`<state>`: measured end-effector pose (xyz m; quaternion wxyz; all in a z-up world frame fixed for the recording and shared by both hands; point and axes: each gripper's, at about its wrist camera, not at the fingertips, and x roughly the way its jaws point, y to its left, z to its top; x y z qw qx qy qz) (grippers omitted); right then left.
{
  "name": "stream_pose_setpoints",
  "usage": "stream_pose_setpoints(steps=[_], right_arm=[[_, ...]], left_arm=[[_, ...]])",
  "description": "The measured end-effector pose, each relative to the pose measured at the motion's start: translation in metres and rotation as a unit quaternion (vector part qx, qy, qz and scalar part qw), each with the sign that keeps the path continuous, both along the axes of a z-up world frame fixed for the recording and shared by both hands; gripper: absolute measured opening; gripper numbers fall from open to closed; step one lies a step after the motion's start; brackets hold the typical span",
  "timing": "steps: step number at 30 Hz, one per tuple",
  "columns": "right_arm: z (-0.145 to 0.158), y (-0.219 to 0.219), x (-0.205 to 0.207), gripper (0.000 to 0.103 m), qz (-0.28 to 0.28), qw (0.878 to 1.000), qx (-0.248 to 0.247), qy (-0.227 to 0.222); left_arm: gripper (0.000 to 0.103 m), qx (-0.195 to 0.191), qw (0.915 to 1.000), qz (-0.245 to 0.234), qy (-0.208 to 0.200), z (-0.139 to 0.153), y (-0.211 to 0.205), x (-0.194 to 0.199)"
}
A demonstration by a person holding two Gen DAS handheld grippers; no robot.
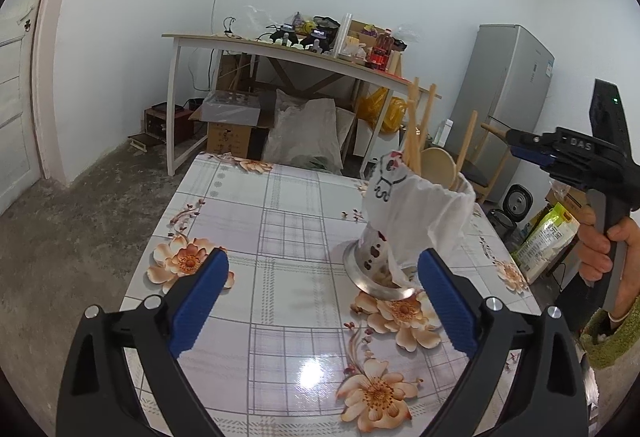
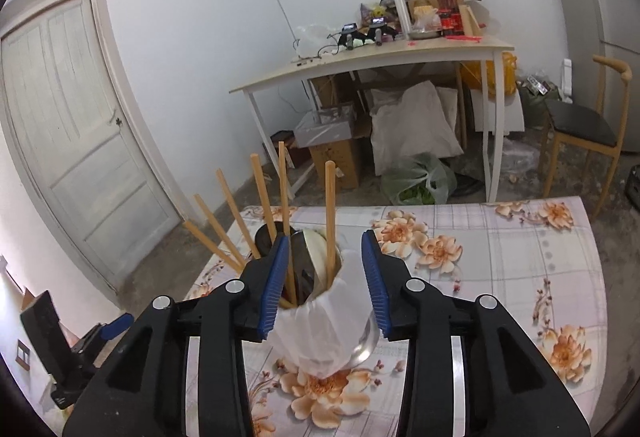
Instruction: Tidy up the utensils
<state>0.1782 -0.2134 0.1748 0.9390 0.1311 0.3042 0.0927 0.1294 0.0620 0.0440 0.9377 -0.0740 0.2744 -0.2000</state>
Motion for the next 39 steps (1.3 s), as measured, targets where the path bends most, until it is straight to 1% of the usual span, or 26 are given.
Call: stream_pose_setpoints(steps=[1, 2, 4, 7, 11, 13, 16, 18, 20, 22, 25, 27, 31, 34, 39], right_arm=[[0.001, -0.002, -0.003, 0.045, 0.0, 1.0, 0.004, -0.001], [0.002, -0.004, -0.011, 0.048, 0.0, 1.0, 0.009, -0.001], [0.002, -0.004, -0.025, 0.058, 0.001, 1.0, 0.012, -0.001], [-0.004, 0.001, -0.051, 0.067, -0.004, 1.0, -0.004, 0.01], [-0.025, 0.013, -0.084, 0.073, -0.019, 0.998, -0.042, 0.042], [-0.038, 0.018, -0.097, 0.077, -0.028, 0.996, -0.06, 0.061], [-0.058, 0.029, -0.118, 0.08, -0.042, 0.99, -0.093, 0.093], [-0.068, 0.032, -0.131, 0.082, -0.048, 0.987, -0.103, 0.11], [-0.07, 0.032, -0.143, 0.085, -0.058, 0.985, -0.112, 0.114], [-0.066, 0.032, -0.152, 0.09, -0.074, 0.984, -0.121, 0.108], [-0.057, 0.029, -0.161, 0.095, -0.096, 0.982, -0.133, 0.092], [-0.049, 0.027, -0.168, 0.095, -0.112, 0.98, -0.141, 0.081], [-0.041, 0.026, -0.176, 0.095, -0.139, 0.977, -0.148, 0.067], [-0.043, 0.027, -0.177, 0.095, -0.147, 0.973, -0.16, 0.077], [-0.046, 0.027, -0.179, 0.095, -0.151, 0.969, -0.173, 0.088]], left_arm=[[0.094, 0.002, 1.0, -0.001, 0.0, 0.001, -0.002, -0.002], [0.094, 0.003, 1.0, -0.002, -0.001, 0.003, -0.004, -0.005], [0.096, 0.006, 1.0, -0.004, -0.002, 0.005, -0.008, -0.01], [0.097, 0.014, 0.9999, -0.008, 0.0, 0.01, -0.015, -0.018], [0.097, 0.042, 0.999, -0.008, 0.014, 0.013, -0.031, -0.03], [0.097, 0.065, 0.9976, 0.002, 0.025, 0.012, -0.04, -0.035], [0.097, 0.089, 0.9951, 0.011, 0.041, 0.008, -0.049, -0.042], [0.097, 0.11, 0.9926, 0.021, 0.045, 0.006, -0.055, -0.049], [0.097, 0.131, 0.9898, 0.031, 0.047, 0.006, -0.059, -0.053], [0.097, 0.137, 0.9887, 0.035, 0.049, 0.009, -0.059, -0.057], [0.097, 0.142, 0.9872, 0.054, 0.049, 0.021, -0.06, -0.06], [0.097, 0.146, 0.9862, 0.066, 0.041, 0.03, -0.06, -0.063], [0.097, 0.154, 0.9852, 0.069, 0.032, 0.036, -0.064, -0.067], [0.097, 0.154, 0.985, 0.063, 0.046, 0.033, -0.067, -0.068], [0.097, 0.151, 0.9848, 0.064, 0.058, 0.03, -0.072, -0.068]])
